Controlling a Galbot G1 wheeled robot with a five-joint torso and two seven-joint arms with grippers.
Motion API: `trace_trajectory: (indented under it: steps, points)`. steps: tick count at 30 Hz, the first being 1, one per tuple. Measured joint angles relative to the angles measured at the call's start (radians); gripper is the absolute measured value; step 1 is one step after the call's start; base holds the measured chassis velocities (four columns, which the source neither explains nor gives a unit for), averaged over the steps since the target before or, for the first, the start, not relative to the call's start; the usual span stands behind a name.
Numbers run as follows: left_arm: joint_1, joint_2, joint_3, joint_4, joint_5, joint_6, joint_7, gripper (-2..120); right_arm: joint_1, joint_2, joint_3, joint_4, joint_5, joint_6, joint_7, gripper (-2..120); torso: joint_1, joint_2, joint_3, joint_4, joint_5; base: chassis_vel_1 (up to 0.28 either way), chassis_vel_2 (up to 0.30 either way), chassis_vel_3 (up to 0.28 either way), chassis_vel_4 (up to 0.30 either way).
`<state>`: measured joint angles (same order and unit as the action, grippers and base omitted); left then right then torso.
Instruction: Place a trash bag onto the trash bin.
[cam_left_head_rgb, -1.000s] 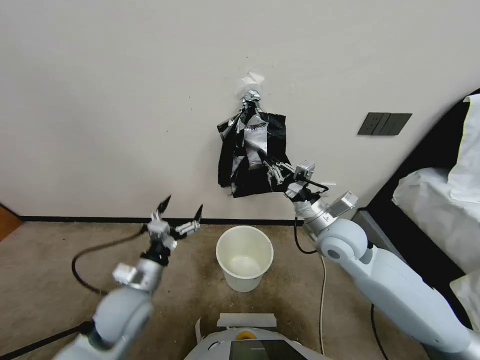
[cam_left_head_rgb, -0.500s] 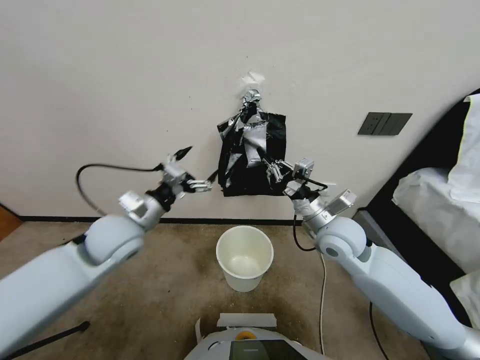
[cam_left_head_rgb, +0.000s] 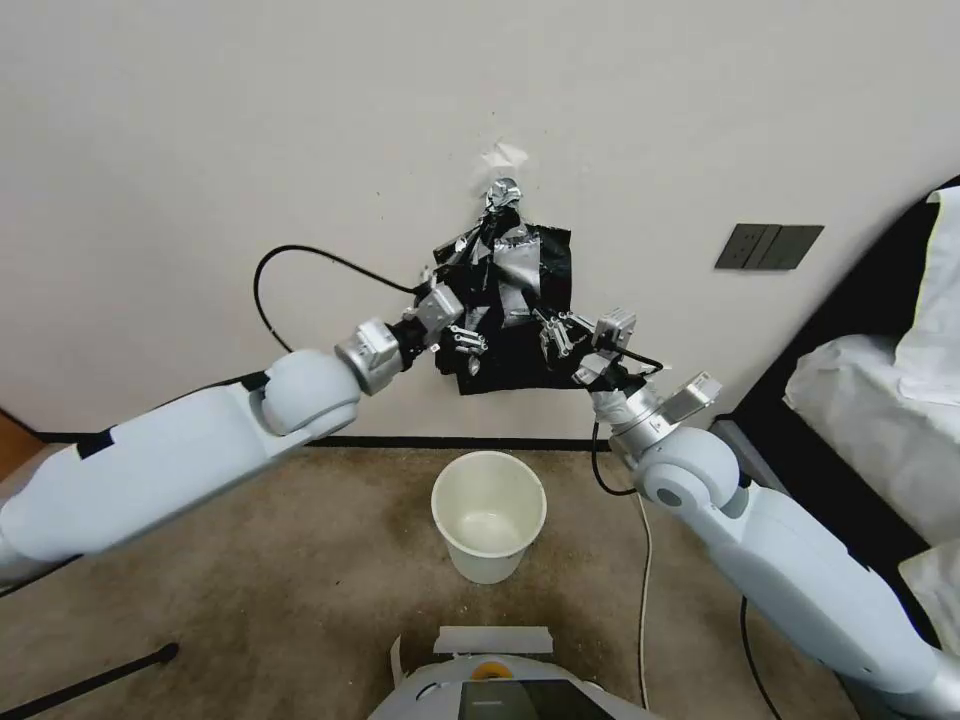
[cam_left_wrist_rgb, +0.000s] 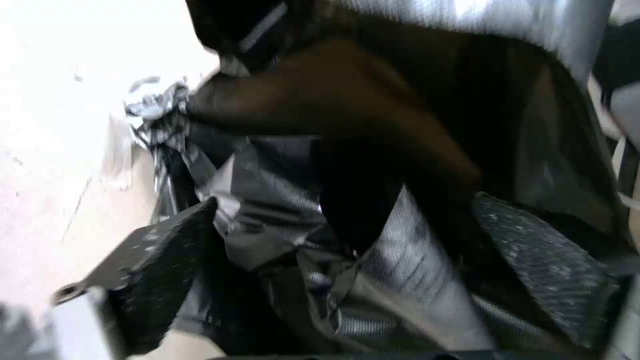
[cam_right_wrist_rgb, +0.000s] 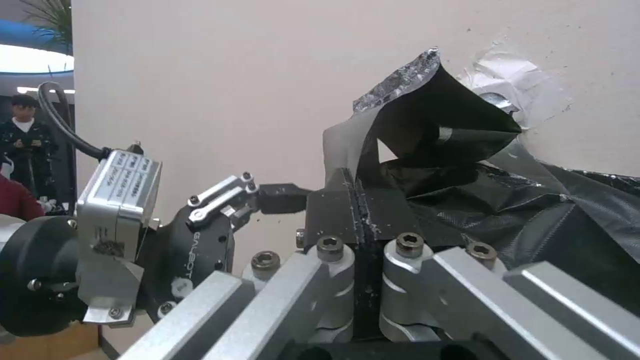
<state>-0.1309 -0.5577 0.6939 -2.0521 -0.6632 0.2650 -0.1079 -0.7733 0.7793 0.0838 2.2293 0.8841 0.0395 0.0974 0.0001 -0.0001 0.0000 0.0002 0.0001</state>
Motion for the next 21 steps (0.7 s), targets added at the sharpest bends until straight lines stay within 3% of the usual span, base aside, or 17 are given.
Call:
trace_trajectory:
  steps: [5, 9, 21]
  points:
    - [-0.004, 0.002, 0.002, -0.001, 0.0, 0.041, -0.002, 79, 0.003, 0.003, 0.0, -0.002, 0.0, 0.0, 0.0, 0, 0.0, 0.0, 0.0, -0.0001, 0.0, 0.0, 0.0, 0.0, 0.0]
    - [-0.004, -0.001, 0.004, 0.0, -0.002, 0.068, -0.02, 57, 0.005, 0.002, 0.0, 0.0, 0.002, 0.0, -0.001, 0, 0.0, 0.0, 0.0, -0.0001, -0.0001, 0.0, 0.0, 0.0, 0.0]
    - [-0.002, -0.01, -0.007, -0.017, -0.043, 0.159, -0.069, 19, 0.01, -0.001, -0.001, 0.005, 0.011, 0.001, -0.001, 0, 0.0, 0.0, 0.0, -0.0002, 0.0, 0.0, 0.0, 0.0, 0.0]
